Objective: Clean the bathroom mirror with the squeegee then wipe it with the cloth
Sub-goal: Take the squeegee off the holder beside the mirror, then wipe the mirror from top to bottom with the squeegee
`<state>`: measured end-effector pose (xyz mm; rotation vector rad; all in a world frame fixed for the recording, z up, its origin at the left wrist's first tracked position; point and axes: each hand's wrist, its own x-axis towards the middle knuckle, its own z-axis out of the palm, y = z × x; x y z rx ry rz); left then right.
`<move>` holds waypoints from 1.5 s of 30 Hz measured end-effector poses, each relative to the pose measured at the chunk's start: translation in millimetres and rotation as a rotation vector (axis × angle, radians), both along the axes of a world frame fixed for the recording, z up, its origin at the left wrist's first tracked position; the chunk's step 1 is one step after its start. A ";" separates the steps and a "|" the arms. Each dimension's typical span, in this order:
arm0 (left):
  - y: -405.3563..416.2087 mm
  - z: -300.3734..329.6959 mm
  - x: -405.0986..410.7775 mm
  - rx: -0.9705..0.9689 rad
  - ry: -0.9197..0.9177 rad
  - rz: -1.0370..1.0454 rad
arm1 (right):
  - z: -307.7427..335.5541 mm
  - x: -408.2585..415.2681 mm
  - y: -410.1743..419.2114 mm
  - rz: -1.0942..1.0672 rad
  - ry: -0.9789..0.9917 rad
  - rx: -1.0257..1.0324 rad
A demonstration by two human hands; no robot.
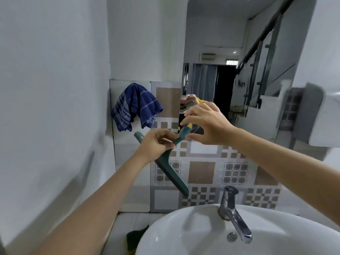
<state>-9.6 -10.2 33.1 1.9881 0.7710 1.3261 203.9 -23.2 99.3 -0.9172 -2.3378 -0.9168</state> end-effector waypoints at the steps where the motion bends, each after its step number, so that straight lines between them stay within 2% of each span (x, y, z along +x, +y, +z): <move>1: -1.6 7.6 3.8 0.007 0.015 -0.018 | 6.2 6.8 -3.6 0.003 -0.032 -0.029; 5: -11.6 41.5 20.9 0.055 0.111 -0.063 | 29.6 32.5 -20.6 0.024 -0.104 -0.134; 11: -22.8 95.2 57.2 0.209 0.238 -0.052 | 65.1 76.4 -35.3 0.056 -0.186 -0.006; 17: -5.9 145.0 74.2 0.603 0.183 0.292 | 128.0 120.7 -48.6 -0.026 -0.152 0.193; 20: 15.9 157.3 72.0 0.779 0.224 0.452 | 168.9 137.3 -46.2 -0.086 -0.081 0.238; 27: 57.2 180.9 74.8 0.674 0.450 0.637 | 261.7 140.3 -25.6 -0.214 0.051 0.399; 35: 103.4 187.9 68.1 0.572 0.722 0.846 | 333.0 105.2 13.5 -0.149 0.111 0.448; 38: 112.4 183.0 66.7 0.542 0.759 0.866 | 343.1 94.6 28.4 -0.161 0.116 0.449; 45: 118.3 176.8 62.0 0.564 0.713 0.844 | 352.2 76.6 50.7 -0.199 0.048 0.458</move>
